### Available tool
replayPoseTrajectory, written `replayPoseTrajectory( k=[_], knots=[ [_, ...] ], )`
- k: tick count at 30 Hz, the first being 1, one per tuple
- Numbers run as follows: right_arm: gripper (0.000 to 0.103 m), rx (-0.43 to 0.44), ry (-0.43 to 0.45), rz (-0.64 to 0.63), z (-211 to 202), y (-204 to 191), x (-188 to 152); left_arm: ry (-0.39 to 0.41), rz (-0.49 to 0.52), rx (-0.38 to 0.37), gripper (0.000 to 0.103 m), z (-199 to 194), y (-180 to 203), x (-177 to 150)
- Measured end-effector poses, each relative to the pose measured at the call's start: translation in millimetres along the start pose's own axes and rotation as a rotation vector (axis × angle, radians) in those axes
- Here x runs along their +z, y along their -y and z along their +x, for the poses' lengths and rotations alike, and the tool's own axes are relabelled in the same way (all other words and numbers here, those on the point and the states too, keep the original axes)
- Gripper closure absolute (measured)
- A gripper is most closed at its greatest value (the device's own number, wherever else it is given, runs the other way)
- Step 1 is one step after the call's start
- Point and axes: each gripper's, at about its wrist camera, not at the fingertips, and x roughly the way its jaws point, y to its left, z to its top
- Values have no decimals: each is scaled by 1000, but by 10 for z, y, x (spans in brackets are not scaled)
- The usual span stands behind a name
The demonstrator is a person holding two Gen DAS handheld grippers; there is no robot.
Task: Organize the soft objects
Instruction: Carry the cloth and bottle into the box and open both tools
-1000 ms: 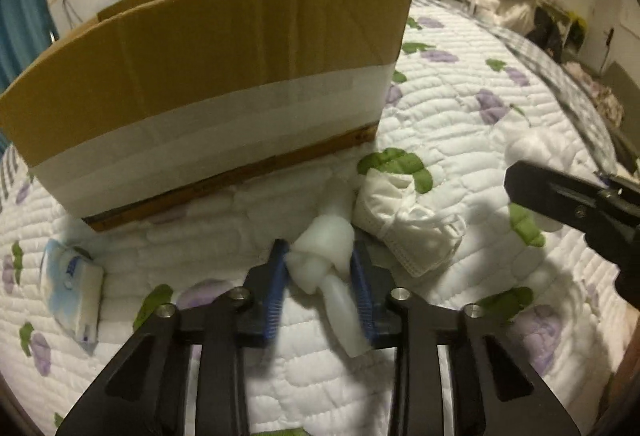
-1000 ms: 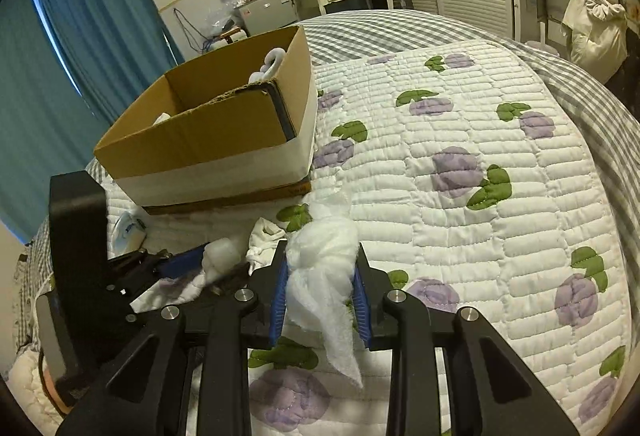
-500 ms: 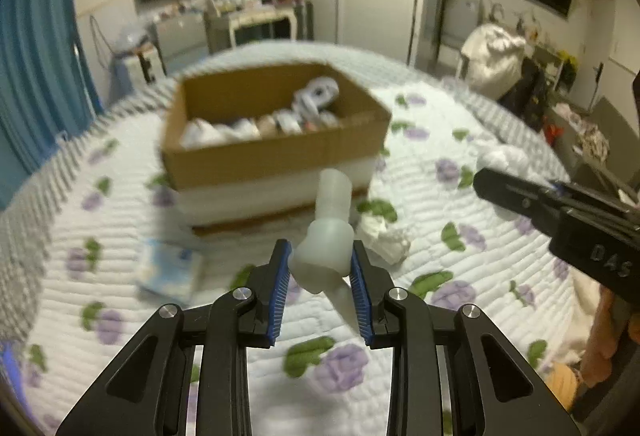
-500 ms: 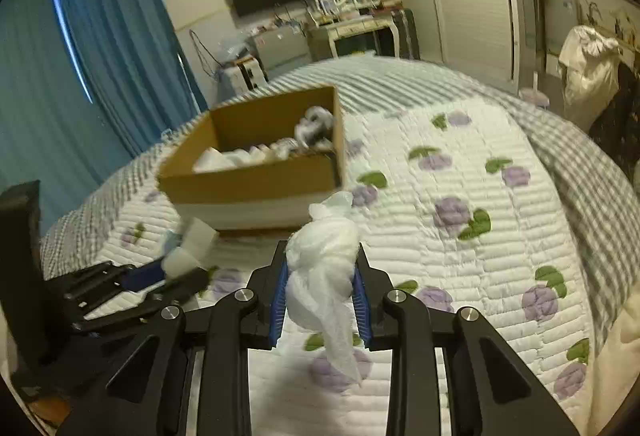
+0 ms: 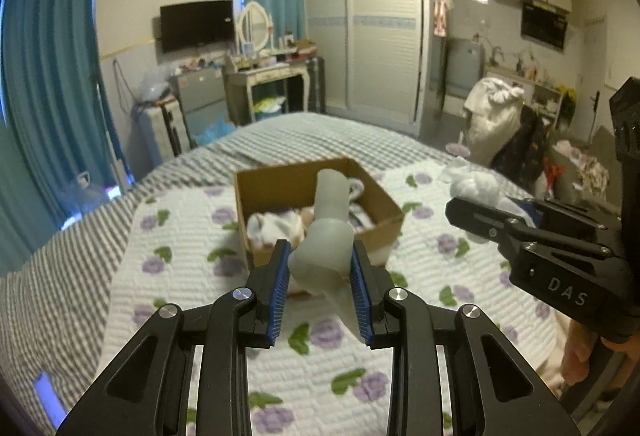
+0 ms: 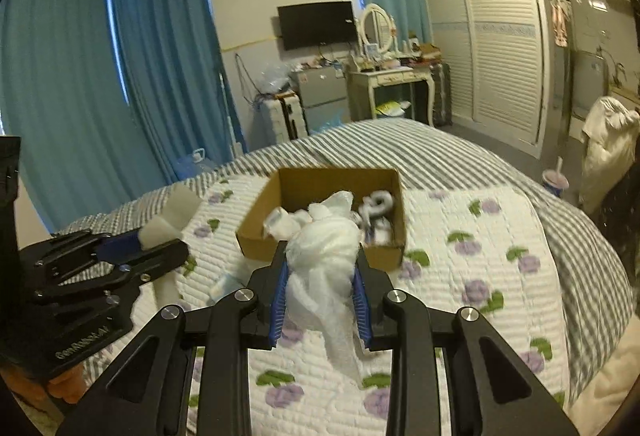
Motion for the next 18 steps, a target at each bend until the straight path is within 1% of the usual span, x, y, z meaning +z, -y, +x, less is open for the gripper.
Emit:
replayPoseTrajectory(
  k=[5, 11, 14, 18],
  knots=[
    [75, 3, 16, -18, 229, 51, 315, 9, 0, 6, 75, 312, -87, 228],
    [75, 15, 4, 11, 851, 276, 653, -6, 1, 15, 74, 867, -179, 439],
    [75, 22, -17, 25, 1217, 416, 727, -36, 3, 16, 74, 1247, -229, 475],
    [75, 17, -69, 27, 1734, 580, 692, -76, 0, 19, 74, 1708, -287, 432]
  ],
)
